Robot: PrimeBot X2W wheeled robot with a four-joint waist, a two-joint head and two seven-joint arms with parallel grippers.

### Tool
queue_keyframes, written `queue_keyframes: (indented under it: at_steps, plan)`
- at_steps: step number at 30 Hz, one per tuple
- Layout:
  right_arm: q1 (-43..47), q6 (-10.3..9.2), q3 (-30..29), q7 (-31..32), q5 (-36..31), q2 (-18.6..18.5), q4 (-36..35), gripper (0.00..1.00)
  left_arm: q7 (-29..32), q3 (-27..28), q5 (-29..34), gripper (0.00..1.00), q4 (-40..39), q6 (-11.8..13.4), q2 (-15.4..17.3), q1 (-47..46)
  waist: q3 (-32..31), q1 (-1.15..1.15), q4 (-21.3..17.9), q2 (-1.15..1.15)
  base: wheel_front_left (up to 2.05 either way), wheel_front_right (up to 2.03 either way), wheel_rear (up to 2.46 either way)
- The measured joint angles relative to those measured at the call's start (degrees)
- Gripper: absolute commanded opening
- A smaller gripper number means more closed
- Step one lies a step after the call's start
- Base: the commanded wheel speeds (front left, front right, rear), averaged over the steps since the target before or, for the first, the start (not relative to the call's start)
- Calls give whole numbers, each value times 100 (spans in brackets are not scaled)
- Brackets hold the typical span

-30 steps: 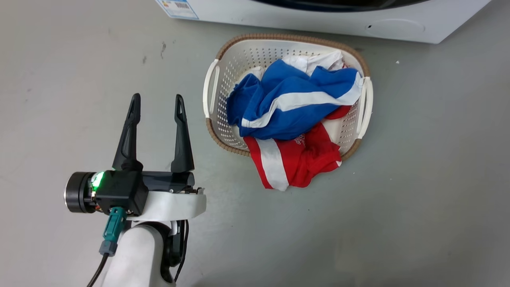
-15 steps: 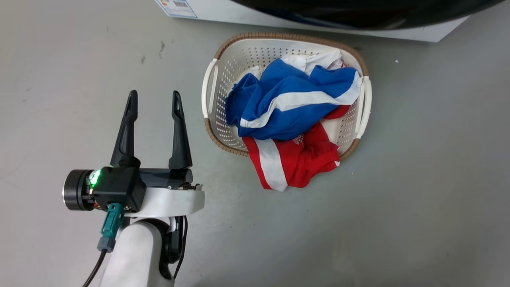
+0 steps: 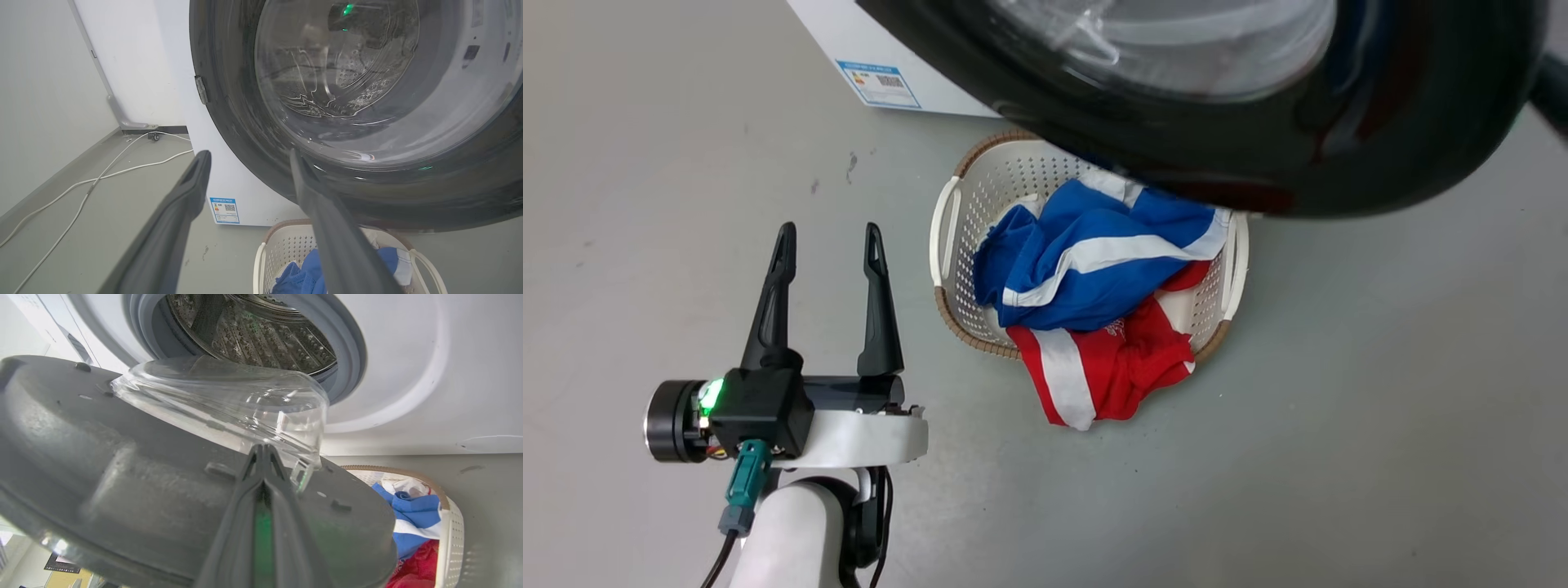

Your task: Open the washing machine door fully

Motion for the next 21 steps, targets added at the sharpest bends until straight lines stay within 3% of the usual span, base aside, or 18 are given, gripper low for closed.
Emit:
queue_keyframes:
  at_steps: [21]
  plan:
    - [2342, 4, 517, -397, 190, 438, -2057, 0, 0, 99, 76, 100, 116, -79, 0, 391, -710, 0, -129, 0, 0, 0, 0]
